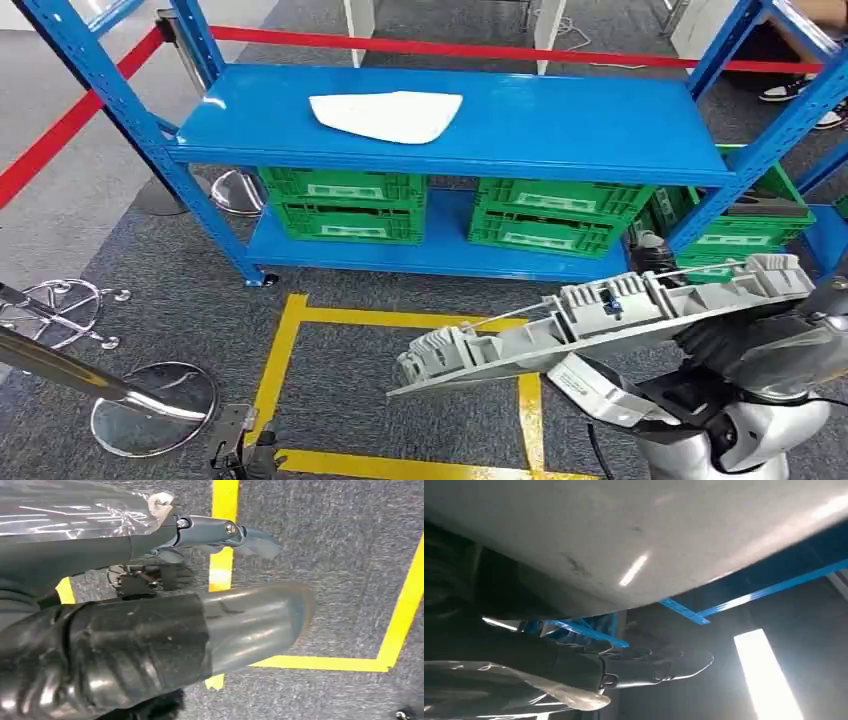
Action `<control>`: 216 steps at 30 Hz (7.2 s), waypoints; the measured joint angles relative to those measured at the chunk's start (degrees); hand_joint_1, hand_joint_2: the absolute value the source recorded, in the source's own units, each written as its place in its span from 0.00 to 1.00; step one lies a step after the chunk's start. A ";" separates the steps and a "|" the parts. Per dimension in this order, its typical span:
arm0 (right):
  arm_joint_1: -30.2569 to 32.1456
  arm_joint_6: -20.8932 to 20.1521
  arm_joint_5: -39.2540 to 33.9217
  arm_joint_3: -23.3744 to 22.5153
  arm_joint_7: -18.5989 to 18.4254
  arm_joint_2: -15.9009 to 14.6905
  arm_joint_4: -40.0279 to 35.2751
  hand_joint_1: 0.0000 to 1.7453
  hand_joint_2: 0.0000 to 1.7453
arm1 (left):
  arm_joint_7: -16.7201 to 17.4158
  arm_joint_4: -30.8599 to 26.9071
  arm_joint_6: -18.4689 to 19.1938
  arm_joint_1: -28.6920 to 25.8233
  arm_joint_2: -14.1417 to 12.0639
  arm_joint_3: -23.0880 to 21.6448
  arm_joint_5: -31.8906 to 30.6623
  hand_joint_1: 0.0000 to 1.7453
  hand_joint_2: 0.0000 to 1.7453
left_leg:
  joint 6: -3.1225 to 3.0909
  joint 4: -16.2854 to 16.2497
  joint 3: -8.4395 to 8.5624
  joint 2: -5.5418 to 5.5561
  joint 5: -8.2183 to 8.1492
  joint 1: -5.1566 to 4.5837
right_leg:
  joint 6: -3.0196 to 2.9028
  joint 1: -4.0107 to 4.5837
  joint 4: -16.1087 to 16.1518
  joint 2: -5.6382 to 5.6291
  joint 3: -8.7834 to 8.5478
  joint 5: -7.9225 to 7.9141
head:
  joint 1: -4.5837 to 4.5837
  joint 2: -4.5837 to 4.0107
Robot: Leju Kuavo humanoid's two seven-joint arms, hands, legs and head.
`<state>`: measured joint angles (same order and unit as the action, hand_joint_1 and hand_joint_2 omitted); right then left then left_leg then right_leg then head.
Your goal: Take the parts from the cabinet and place them on the table.
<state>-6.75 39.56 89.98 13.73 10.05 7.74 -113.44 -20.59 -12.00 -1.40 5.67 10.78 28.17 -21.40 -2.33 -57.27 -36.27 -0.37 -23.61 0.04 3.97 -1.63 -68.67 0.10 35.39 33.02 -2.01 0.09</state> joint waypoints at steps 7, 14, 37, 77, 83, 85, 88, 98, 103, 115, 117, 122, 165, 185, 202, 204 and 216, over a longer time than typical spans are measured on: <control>-0.13 0.00 0.02 -0.15 -0.37 0.00 -0.17 0.00 0.00 | 0.13 0.00 0.02 -0.07 -0.09 0.00 -0.09 0.00 0.00 | 2.69 -0.98 -1.81 0.24 2.16 0.12 | -2.28 0.32 10.88 -0.34 -5.57 -2.50 | 0.20 0.00; -0.11 0.00 0.07 -0.24 -0.42 0.00 -0.17 0.00 0.00 | 0.20 0.00 0.02 -0.03 -0.13 0.00 -0.13 0.00 0.00 | 3.26 -18.40 -3.92 0.24 -9.72 0.32 | -4.07 0.87 10.38 0.07 -1.14 -6.32 | -0.28 0.00; -0.10 0.02 0.00 -0.39 -0.48 -0.09 -1.16 0.00 0.00 | 0.70 0.00 -0.13 0.50 -0.09 -0.11 -0.37 0.00 0.00 | 1.86 -0.57 -1.19 -0.23 2.36 -0.46 | -2.50 1.25 11.58 -0.17 -7.97 -1.37 | 0.11 0.00; -0.09 0.00 0.02 -1.86 0.55 -0.07 -3.02 0.00 0.00 | 1.03 0.00 -0.07 1.09 -0.50 -0.33 -0.85 0.00 0.00 | 3.70 -10.03 1.42 0.08 -3.79 0.91 | -3.70 0.79 11.00 0.42 -1.90 -6.77 | -0.44 0.00; -0.24 0.00 0.02 -1.95 0.59 -0.07 -3.04 0.00 0.00 | 1.03 0.00 0.04 1.35 -0.50 -0.33 -0.85 0.00 0.00 | 3.45 -0.91 6.73 0.53 -5.71 0.58 | -2.87 1.02 9.96 0.37 -0.46 -7.32 | -0.33 0.00; -0.18 0.00 0.02 -1.95 0.61 -0.07 -3.04 0.00 0.00 | 1.03 0.00 0.04 1.42 -0.52 -0.33 -0.85 0.00 0.00 | 3.21 -0.66 6.85 0.55 -5.92 0.59 | -2.61 1.00 9.97 0.37 -0.34 -7.52 | -0.28 0.00; -0.15 0.00 0.00 -1.95 1.05 -0.07 -3.02 0.00 0.00 | 0.76 0.00 0.39 1.96 -0.55 -0.35 -0.76 0.00 0.00 | 0.29 -0.55 3.81 0.14 -3.15 0.48 | -0.88 0.54 4.90 0.13 2.70 -1.29 | -0.02 0.00; 0.70 0.00 0.00 -1.66 1.44 -0.22 -2.91 0.00 0.00 | -0.42 -0.24 1.40 4.98 0.42 -2.34 -2.03 0.00 0.00 | 1.38 -0.82 -2.93 0.19 3.38 -0.36 | -2.01 1.17 12.71 0.11 -10.03 0.32 | -0.04 0.00; 2.09 -0.02 0.02 -1.36 1.29 -0.31 -3.02 0.00 0.00 | -1.24 -0.35 2.05 6.23 0.92 -3.95 -2.32 0.00 0.00 | 3.28 -3.41 -4.19 0.27 -1.51 0.19 | -4.19 0.99 13.20 0.23 -8.32 -2.97 | -0.32 0.00; 4.96 0.00 0.02 -1.92 0.48 -0.31 -4.46 0.00 0.00 | -0.33 -0.92 0.92 8.51 0.63 -7.32 -3.26 0.00 0.00 | 2.04 -0.71 5.20 0.37 -4.33 -0.13 | -2.00 0.99 10.79 0.23 -1.96 -6.91 | -0.20 0.00; 5.04 0.00 0.00 -2.03 0.44 -0.31 -4.57 0.00 0.00 | -0.33 -0.92 0.92 8.65 0.68 -7.43 -3.32 0.00 0.00 | 0.79 0.25 5.01 0.09 -3.30 0.36 | -1.43 0.95 9.90 0.07 -0.84 -5.78 | -0.15 0.00; 5.09 0.00 0.00 -3.17 1.03 -0.31 -4.90 0.00 0.00 | 0.55 -0.94 -0.13 8.73 0.63 -7.74 -3.02 0.00 0.00 | 0.20 0.08 2.72 0.06 -1.68 0.25 | -0.67 0.89 -6.67 0.03 5.47 2.63 | -0.04 0.00; 5.15 0.00 0.00 -6.01 -0.57 -0.28 -5.40 0.00 0.00 | 20.24 -0.92 -27.54 9.48 -2.19 -7.69 -4.44 0.00 0.00 | 1.14 -0.77 3.62 0.23 -3.09 -0.76 | -2.66 1.30 10.46 0.08 -1.11 -7.27 | -0.35 0.00; 5.09 0.00 0.00 -6.12 -0.57 -0.15 -5.38 0.00 0.00 | 19.91 -0.92 -25.53 9.33 -2.67 -7.69 -4.46 0.00 0.00 | 1.11 -0.76 3.60 0.23 -3.01 -0.77 | -2.66 1.30 10.47 0.07 -1.10 -7.38 | -0.33 0.00; 5.01 0.00 -1.24 -5.99 -2.95 -0.17 -5.25 0.00 0.00 | 18.82 -0.92 -22.73 8.67 -1.27 -7.63 -4.52 0.00 0.00 | 0.28 1.40 2.93 -2.47 -0.56 0.50 | 0.32 -0.18 0.39 0.26 3.28 -3.21 | -0.26 0.00; 4.90 0.00 -1.38 -5.99 -2.64 -0.17 -5.25 0.00 0.00 | 18.73 -0.92 -22.73 8.68 -1.14 -7.61 -4.44 0.00 0.00 | 1.52 0.07 2.70 -3.16 -1.21 1.07 | 1.40 -0.54 10.80 2.99 -2.62 -5.92 | -0.17 0.00; 5.02 0.00 -13.85 -10.51 17.89 3.92 -4.55 0.00 0.00 | 18.47 -0.92 -22.73 8.34 -1.25 -7.58 -4.44 0.00 0.00 | 3.33 -17.70 -3.79 -0.25 -10.38 0.98 | -3.42 0.58 10.08 -2.76 -0.58 -7.08 | -0.63 0.00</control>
<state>-1.73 39.56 76.13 3.21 27.95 11.66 -117.99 -2.12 -12.92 -24.13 14.01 9.53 20.59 -25.83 1.00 -74.97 -40.06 -0.62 -33.99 1.02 0.55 -1.05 -58.58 -2.66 34.81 25.94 -2.64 0.09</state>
